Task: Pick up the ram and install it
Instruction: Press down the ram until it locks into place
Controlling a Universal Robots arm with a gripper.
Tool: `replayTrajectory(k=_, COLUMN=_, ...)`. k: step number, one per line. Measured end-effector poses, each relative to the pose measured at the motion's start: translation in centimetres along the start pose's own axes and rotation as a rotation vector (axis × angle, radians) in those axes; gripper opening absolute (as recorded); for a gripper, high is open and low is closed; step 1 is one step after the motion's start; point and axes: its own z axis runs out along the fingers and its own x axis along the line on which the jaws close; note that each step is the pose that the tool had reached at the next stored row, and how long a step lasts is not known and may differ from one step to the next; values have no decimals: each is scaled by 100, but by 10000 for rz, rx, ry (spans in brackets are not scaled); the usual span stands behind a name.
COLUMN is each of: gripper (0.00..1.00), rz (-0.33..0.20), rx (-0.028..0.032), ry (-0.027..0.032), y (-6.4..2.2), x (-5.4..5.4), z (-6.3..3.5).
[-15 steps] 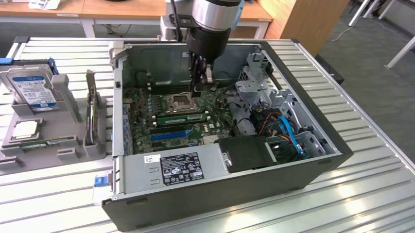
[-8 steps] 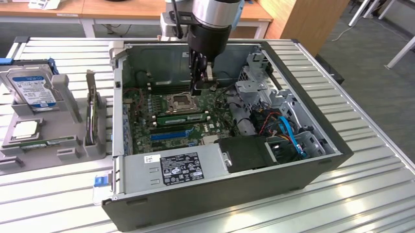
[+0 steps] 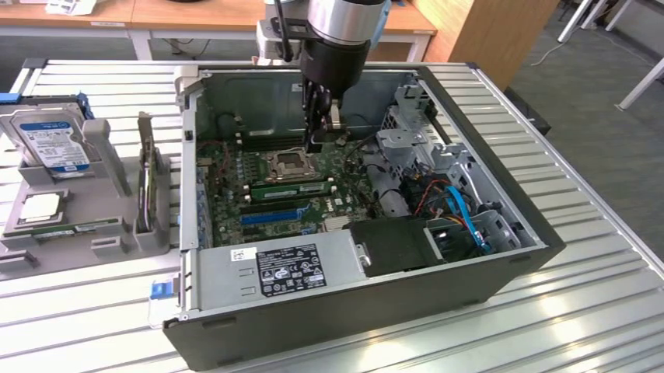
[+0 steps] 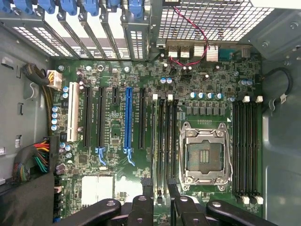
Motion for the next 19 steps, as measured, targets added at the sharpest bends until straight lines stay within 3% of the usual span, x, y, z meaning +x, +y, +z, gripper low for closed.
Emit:
replayTrajectory(k=5, gripper=24, rz=0, rx=0, ry=0, y=0, x=0, z=0)
replayTrajectory(k=7, gripper=11, rz=0, rx=0, ry=0, y=0, x=0, z=0)
replayTrajectory(k=8, gripper=10, rz=0, rx=0, ry=0, y=0, x=0, z=0)
replayTrajectory(k=19, gripper=10, rz=-2, rx=-1, ry=-1, y=-18, x=0, z=-2)
